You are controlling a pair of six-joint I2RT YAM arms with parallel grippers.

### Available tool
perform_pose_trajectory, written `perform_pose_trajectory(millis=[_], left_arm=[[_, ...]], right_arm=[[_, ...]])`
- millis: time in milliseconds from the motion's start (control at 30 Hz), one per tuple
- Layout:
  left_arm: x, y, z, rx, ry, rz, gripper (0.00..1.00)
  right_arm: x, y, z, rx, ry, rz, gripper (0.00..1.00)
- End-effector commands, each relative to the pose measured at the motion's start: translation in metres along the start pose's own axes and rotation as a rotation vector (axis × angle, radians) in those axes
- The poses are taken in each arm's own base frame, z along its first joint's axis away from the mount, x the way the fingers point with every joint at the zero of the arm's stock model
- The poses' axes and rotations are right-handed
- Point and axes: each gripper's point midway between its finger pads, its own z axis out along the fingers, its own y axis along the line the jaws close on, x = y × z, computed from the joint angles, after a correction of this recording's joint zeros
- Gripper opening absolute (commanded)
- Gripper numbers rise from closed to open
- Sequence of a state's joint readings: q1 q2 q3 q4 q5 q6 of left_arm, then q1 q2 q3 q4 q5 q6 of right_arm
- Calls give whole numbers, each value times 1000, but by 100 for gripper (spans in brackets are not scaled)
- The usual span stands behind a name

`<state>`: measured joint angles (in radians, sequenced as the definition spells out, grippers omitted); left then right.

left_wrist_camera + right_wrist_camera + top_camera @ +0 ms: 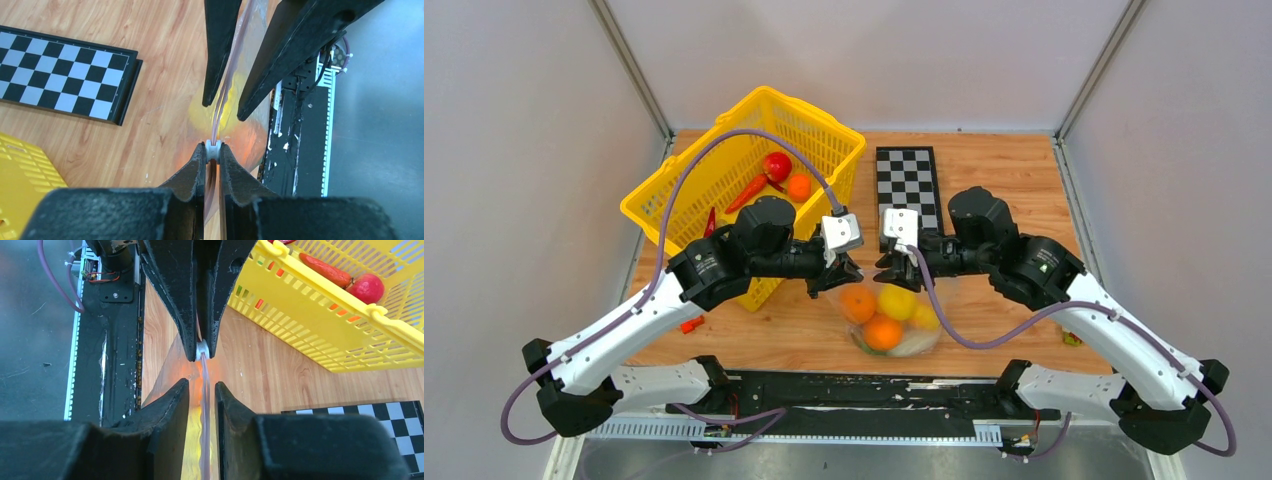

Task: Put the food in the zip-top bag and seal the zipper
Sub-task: Zip the zipper food storage bag at the center of the board.

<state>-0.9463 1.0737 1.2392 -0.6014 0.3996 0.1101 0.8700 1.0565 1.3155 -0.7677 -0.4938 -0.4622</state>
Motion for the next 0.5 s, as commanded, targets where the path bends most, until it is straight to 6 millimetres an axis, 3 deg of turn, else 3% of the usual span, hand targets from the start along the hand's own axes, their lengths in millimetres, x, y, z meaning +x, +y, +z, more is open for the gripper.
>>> perform_pose_trajectory(millis=[0, 267, 467], left_arm=[[-32, -1, -7, 3, -96, 28, 0], [-32, 0, -8, -2, -95, 33, 0], [-27, 2, -9, -19, -92, 30, 0]], right_arm=[[-13, 3, 1, -34, -37, -35, 26], [-11, -1, 0, -2, -46, -45, 0], [-6, -1, -4, 25, -40, -42, 0]])
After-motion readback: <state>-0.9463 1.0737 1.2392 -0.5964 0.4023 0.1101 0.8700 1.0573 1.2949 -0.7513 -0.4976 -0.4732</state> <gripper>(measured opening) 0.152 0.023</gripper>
